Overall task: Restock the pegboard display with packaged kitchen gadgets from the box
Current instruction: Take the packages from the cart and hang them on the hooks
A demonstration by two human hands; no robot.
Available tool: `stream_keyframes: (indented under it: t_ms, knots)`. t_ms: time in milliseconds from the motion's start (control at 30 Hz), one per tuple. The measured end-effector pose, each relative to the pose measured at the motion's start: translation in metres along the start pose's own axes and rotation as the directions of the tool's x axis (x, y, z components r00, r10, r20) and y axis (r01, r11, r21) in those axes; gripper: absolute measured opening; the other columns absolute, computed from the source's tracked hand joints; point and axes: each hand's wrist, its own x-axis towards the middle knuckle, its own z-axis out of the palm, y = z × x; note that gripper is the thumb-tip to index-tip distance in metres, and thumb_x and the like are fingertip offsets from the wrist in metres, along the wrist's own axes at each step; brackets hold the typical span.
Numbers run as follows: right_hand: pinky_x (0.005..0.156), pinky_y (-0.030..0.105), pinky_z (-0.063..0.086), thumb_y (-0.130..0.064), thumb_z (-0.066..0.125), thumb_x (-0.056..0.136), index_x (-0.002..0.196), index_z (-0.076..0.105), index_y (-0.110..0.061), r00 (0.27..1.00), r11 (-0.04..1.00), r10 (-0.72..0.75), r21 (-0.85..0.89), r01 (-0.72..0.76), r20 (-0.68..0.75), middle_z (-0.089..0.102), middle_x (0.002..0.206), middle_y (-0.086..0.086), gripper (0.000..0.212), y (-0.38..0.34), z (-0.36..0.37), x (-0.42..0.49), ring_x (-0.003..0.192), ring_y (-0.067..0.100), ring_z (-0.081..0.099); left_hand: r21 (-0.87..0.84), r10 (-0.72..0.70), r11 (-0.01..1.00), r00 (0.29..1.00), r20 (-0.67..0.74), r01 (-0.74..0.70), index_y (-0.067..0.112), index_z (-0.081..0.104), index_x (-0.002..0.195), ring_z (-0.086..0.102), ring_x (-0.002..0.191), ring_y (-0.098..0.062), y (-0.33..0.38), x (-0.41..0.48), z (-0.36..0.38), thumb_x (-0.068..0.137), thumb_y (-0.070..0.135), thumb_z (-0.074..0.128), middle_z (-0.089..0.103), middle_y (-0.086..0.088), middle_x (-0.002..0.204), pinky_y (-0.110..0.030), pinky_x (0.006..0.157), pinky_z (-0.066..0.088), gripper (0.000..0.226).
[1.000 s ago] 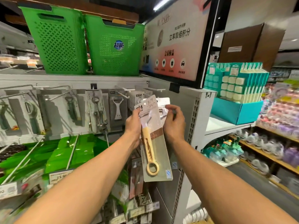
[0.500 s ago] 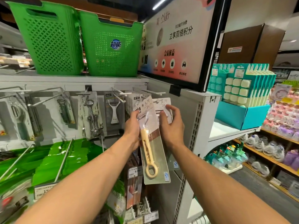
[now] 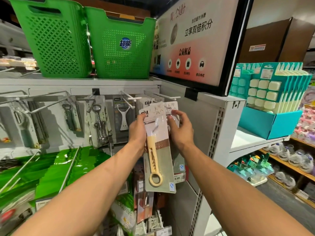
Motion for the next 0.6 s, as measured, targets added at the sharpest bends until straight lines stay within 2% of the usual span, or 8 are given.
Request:
stream_keyframes:
  t_ms: [67,133,233,367,433,533,600]
  knots:
    - [0.106,0.039,0.052,-0.034,0.059,0.103,0.123,0.062,-0.040,1.000,1.000,0.015,0.026,-0.014,-0.005,0.060,0.115,-0.026,0.021,0.000,0.000,0.000,0.118,0.007,0.057,0.074,0.115,0.991,0.993,-0.005,-0.114,0.011,0.072,0.114,0.077,0.098,-0.024,0.002,-0.001,0.001,0.106,0.036,0.054,0.081,-0.006,0.103,-0.039,0.091,0.061,0.032]
    - [0.101,0.043,0.056,-0.032,0.061,0.102,0.118,0.064,-0.043,1.000,0.997,0.029,0.070,-0.030,0.005,0.069,0.118,-0.016,0.020,0.001,0.000,0.000,0.115,0.010,0.066,0.121,0.190,0.973,0.980,0.053,-0.195,0.012,0.072,0.107,0.076,0.091,-0.016,0.004,-0.003,0.003,0.108,0.032,0.053,0.080,-0.003,0.100,-0.027,0.079,0.060,0.027]
    - [0.097,0.045,0.059,-0.019,0.068,0.098,0.121,0.068,-0.031,0.993,0.981,0.095,0.166,-0.104,0.065,0.075,0.116,-0.006,0.026,0.006,-0.005,0.004,0.109,0.015,0.071,0.193,0.239,0.945,0.961,0.139,-0.263,0.017,0.071,0.097,0.074,0.081,-0.009,0.006,-0.005,0.010,0.108,0.030,0.055,0.079,0.000,0.094,-0.016,0.065,0.056,0.023]
    - [0.091,0.040,0.061,-0.008,0.067,0.098,0.121,0.072,-0.013,0.981,0.951,0.141,0.257,-0.171,0.132,0.077,0.113,0.004,0.024,-0.002,-0.019,0.003,0.102,0.022,0.075,0.214,0.257,0.932,0.950,0.176,-0.292,0.014,0.073,0.101,0.074,0.076,-0.005,0.008,-0.008,0.019,0.109,0.030,0.056,0.079,0.003,0.090,-0.017,0.064,0.056,0.024]
    - [0.086,0.037,0.063,-0.015,0.062,0.101,0.117,0.074,-0.014,0.965,0.929,0.219,0.273,-0.252,0.146,0.078,0.109,0.007,0.020,-0.006,-0.024,0.004,0.097,0.024,0.076,0.231,0.272,0.923,0.946,0.175,-0.309,0.012,0.074,0.103,0.074,0.076,-0.004,0.009,-0.009,0.023,0.109,0.030,0.057,0.079,0.003,0.090,-0.017,0.064,0.056,0.026]
    - [0.095,0.047,0.059,-0.033,0.053,0.104,0.108,0.074,-0.018,0.925,0.902,0.357,0.207,-0.378,0.131,0.079,0.097,0.006,0.026,-0.010,-0.025,0.008,0.095,0.028,0.076,0.236,0.285,0.919,0.946,0.155,-0.316,0.006,0.074,0.104,0.074,0.077,-0.006,0.010,-0.010,0.030,0.108,0.031,0.058,0.079,-0.003,0.092,-0.021,0.068,0.057,0.030]
    - [0.097,0.050,0.058,-0.040,0.045,0.106,0.106,0.072,-0.022,0.922,0.901,0.368,0.199,-0.386,0.123,0.080,0.094,0.004,0.033,-0.010,-0.025,0.009,0.094,0.027,0.076,0.238,0.290,0.919,0.948,0.132,-0.314,0.004,0.074,0.103,0.073,0.078,-0.010,0.009,-0.010,0.032,0.108,0.031,0.059,0.079,-0.007,0.094,-0.026,0.072,0.058,0.031]
